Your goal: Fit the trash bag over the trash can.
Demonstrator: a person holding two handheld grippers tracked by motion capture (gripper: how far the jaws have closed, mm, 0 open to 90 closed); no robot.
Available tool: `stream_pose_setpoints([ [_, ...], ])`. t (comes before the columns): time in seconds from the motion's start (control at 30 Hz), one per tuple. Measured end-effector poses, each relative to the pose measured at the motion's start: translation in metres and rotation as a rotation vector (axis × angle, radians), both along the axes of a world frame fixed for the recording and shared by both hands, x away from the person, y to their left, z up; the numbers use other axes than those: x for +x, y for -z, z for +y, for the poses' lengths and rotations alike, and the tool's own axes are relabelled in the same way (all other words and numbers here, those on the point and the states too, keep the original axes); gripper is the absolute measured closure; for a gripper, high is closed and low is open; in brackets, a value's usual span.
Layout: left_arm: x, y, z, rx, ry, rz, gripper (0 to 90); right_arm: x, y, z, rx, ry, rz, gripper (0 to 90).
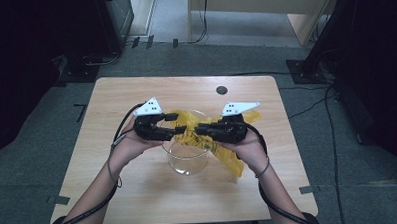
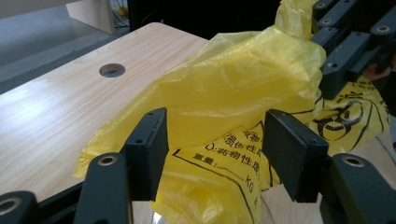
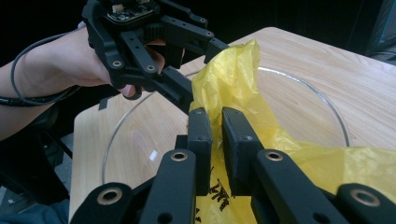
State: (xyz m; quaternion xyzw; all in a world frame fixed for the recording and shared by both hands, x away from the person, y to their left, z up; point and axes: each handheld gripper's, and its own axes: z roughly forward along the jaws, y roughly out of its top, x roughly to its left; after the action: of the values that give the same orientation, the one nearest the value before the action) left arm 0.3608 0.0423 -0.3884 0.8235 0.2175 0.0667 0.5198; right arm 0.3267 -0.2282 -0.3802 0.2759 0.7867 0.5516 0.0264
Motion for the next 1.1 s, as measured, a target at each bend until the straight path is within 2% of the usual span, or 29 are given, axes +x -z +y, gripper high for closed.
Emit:
stream_pose_setpoints([
  [0.07,0.0,0.002,-0.003,0.003,0.012,0.045,51.7,0.001,0.001,0.001,0.0,0.001,0.005,82.7],
  [0.1,-0.001,0.003,-0.006,0.015,0.008,0.046,52.7,0.001,0.002,0.001,0.0,0.002,0.006,82.2],
  [0.17,-0.002,0.004,-0.006,0.029,0.016,0.039,61.5,0.001,0.002,0.002,0.003,0.001,0.003,80.5],
  [0.27,0.0,0.002,-0.003,0.024,-0.014,0.083,76.6,0.001,0.001,0.001,0.008,0.011,0.006,75.9],
  [0.33,0.002,0.0,0.0,0.008,-0.033,0.127,83.2,0.002,0.001,-0.002,0.016,0.02,0.008,72.2],
  [0.4,0.004,-0.002,0.004,0.013,-0.053,0.141,89.7,0.003,0.0,-0.006,0.026,0.034,0.003,64.9],
  [0.43,0.004,-0.002,0.006,0.013,-0.059,0.15,90.0,0.003,-0.001,-0.009,0.03,0.045,-0.006,62.8],
  [0.53,0.007,-0.004,0.012,0.002,-0.08,0.165,90.0,0.004,-0.006,-0.019,0.056,0.068,-0.005,57.0],
  [0.63,0.008,-0.003,0.014,0.01,-0.083,0.173,90.0,0.005,-0.008,-0.029,0.068,0.091,-0.006,52.4],
  [0.7,0.008,-0.003,0.013,0.01,-0.082,0.167,90.0,0.006,-0.008,-0.034,0.075,0.104,-0.003,52.1],
  [0.77,0.007,-0.004,0.011,0.0,-0.077,0.154,87.9,0.007,-0.006,-0.034,0.061,0.106,0.007,57.1],
  [0.8,0.007,-0.004,0.01,-0.005,-0.071,0.146,80.2,0.007,-0.004,-0.032,0.043,0.104,0.015,57.5],
  [0.83,0.006,-0.005,0.008,-0.009,-0.065,0.138,76.0,0.008,-0.001,-0.029,0.022,0.108,0.013,59.3],
  [0.87,0.004,-0.006,0.007,-0.012,-0.063,0.123,68.5,0.009,0.002,-0.025,0.0,0.109,0.014,64.4],
  [0.9,0.003,-0.006,0.007,-0.015,-0.061,0.105,64.8,0.009,0.005,-0.022,-0.019,0.107,0.016,67.3],
  [1.03,0.001,-0.01,0.004,-0.036,-0.041,0.078,50.9,0.008,0.009,-0.009,-0.084,0.077,0.01,82.2],
  [1.1,-0.001,-0.011,0.001,-0.045,-0.014,0.064,43.9,0.006,0.009,-0.003,-0.1,0.05,0.0,84.0],
])
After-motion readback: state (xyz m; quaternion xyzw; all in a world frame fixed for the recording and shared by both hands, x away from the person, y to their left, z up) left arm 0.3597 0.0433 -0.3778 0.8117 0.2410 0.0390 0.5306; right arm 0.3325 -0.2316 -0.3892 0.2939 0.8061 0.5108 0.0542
